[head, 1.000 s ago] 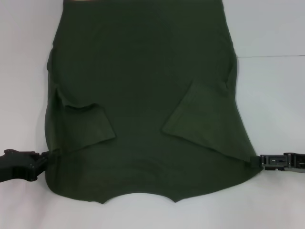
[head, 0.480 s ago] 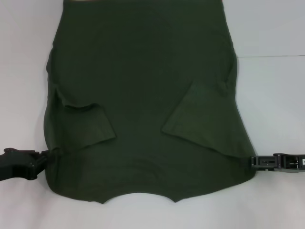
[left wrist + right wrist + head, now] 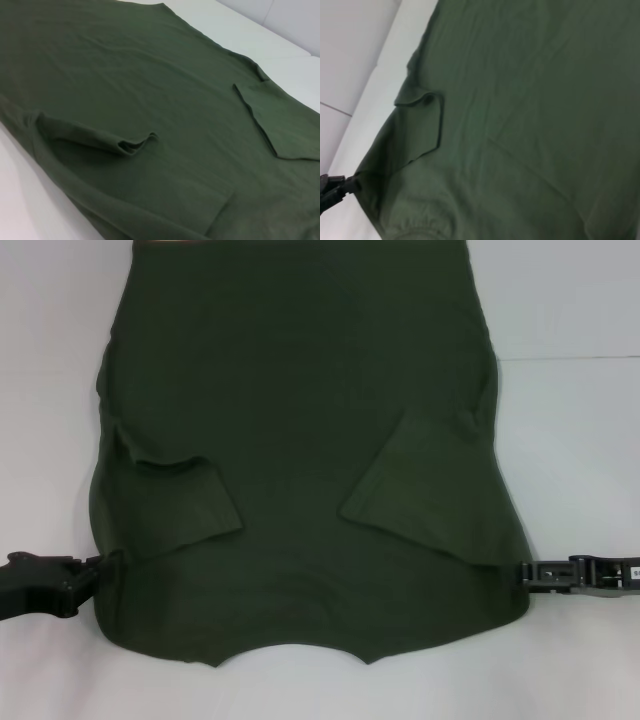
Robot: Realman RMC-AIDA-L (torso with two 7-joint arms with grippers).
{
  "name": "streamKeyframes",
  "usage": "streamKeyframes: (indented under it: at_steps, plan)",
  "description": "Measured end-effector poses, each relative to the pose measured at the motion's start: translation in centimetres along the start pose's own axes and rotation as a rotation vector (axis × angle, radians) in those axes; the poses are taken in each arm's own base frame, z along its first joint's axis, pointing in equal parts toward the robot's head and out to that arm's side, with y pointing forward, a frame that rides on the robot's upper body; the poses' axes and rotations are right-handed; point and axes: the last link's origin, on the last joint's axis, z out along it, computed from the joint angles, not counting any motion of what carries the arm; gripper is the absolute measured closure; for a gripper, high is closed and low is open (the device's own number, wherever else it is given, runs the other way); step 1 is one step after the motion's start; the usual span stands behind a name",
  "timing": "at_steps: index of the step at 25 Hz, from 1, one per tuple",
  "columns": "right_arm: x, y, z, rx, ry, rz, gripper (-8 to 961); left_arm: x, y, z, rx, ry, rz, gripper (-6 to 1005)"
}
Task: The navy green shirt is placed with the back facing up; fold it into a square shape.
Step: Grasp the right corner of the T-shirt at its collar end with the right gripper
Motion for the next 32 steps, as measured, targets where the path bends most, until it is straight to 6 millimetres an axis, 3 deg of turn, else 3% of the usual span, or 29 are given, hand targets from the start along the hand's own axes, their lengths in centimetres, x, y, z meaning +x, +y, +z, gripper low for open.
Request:
streamKeyframes:
  at_steps: [7, 21, 26, 29, 32]
  plan:
    - [0.2, -0.9, -0.7, 0.037, -0.018, 0.031, 42, 0.0, -0.1, 0.0, 0.004, 0.003, 0.0, 942]
    - [0.1, -0.7, -0.2, 0.037, -0.012, 0.028, 42, 0.1, -0.1, 0.1, 0.008, 0.005, 0.001, 942]
    - [0.2, -0.7, 0.1, 0.049, 0.01, 0.019, 208, 0.1, -0.1, 0.1, 0.008, 0.005, 0.006, 942]
    - [0.1, -0.6, 0.3, 0.059, 0.023, 0.011, 450, 0.1, -0.1, 0.0, 0.009, 0.007, 0.005, 943]
    - [0.0, -0.6, 0.4, 0.061, 0.025, 0.007, 517, 0.1, -0.2, 0.0, 0.01, 0.008, 0.004, 943]
